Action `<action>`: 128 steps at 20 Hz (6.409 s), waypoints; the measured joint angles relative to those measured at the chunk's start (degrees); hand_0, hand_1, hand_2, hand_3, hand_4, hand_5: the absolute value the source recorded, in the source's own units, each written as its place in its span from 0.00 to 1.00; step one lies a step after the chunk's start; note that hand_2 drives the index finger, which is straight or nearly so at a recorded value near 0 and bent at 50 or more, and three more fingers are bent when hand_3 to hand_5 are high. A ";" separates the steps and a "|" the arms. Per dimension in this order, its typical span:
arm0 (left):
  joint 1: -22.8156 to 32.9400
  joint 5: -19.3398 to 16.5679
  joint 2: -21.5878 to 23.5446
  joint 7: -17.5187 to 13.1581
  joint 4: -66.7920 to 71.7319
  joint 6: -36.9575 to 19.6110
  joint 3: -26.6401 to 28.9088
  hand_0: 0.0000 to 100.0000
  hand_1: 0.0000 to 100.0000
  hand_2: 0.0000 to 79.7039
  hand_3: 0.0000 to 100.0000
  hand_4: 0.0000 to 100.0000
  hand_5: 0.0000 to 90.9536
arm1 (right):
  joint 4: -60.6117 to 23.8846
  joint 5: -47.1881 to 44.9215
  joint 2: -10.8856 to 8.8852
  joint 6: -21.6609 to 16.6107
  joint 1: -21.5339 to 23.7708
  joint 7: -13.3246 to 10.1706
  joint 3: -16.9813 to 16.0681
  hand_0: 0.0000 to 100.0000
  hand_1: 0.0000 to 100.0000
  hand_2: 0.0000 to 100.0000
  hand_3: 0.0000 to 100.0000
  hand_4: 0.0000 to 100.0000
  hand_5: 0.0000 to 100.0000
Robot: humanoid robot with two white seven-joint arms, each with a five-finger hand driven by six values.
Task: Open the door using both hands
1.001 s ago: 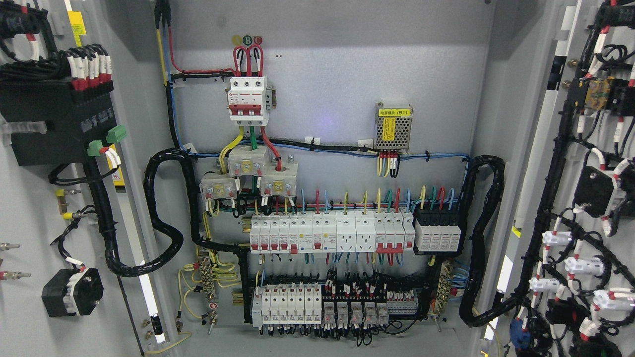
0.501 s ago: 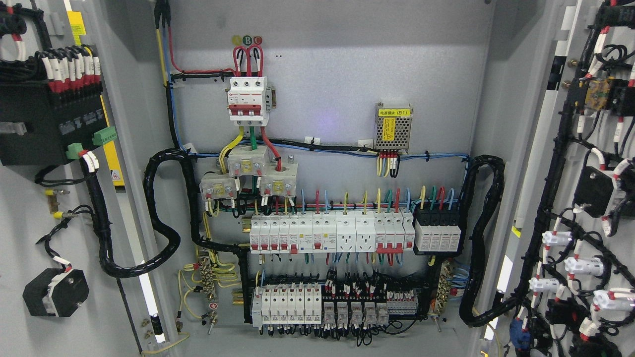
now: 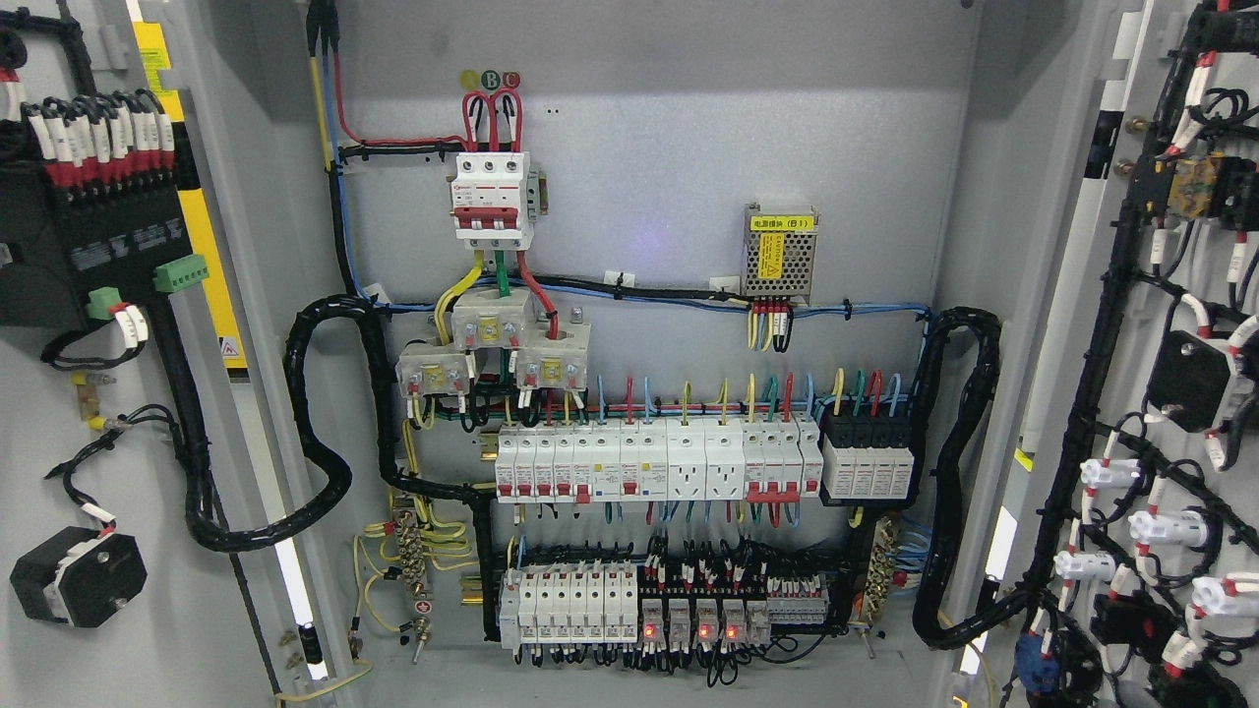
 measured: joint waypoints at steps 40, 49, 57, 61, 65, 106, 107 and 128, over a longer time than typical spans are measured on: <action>-8.55 5.11 8.90 1.44 15.95 3.79 4.13 0.12 0.56 0.00 0.00 0.00 0.00 | 0.87 -3.88 -1.48 -0.49 4.20 0.14 -8.00 0.00 0.50 0.04 0.00 0.00 0.00; -8.86 5.11 9.59 1.45 16.81 3.84 4.03 0.12 0.56 0.00 0.00 0.00 0.00 | 0.17 -3.77 -2.31 -0.57 4.64 -0.27 -7.32 0.00 0.50 0.04 0.00 0.00 0.00; -8.23 4.76 9.23 2.33 14.18 3.85 2.19 0.12 0.56 0.00 0.00 0.00 0.00 | -0.38 -3.39 -3.32 -0.61 4.35 0.54 -4.23 0.00 0.50 0.04 0.00 0.00 0.00; -6.89 3.67 8.42 4.37 10.89 3.84 -0.68 0.12 0.56 0.00 0.00 0.00 0.00 | -0.07 -2.86 -3.72 -0.62 4.22 0.61 -1.73 0.00 0.50 0.04 0.00 0.00 0.00; -5.96 -0.35 6.55 5.29 7.20 4.04 -5.14 0.12 0.56 0.00 0.00 0.00 0.00 | 1.08 -0.96 -4.02 -0.62 4.22 0.73 1.17 0.00 0.50 0.04 0.00 0.00 0.00; -13.96 -29.82 -14.65 28.64 86.54 13.76 -34.76 0.12 0.56 0.00 0.00 0.00 0.00 | 95.74 18.90 11.68 28.66 -12.29 -6.94 18.92 0.00 0.50 0.04 0.00 0.00 0.00; -13.99 -30.05 -14.78 29.46 87.54 13.84 -34.87 0.12 0.56 0.00 0.00 0.00 0.00 | 97.08 20.10 11.96 30.73 -13.05 -7.84 18.96 0.00 0.50 0.04 0.00 0.00 0.00; -14.31 -30.95 -16.07 36.98 96.19 11.43 -35.48 0.12 0.56 0.00 0.00 0.00 0.00 | 107.00 27.95 14.44 43.25 -18.28 -18.55 19.32 0.00 0.50 0.04 0.00 0.00 0.00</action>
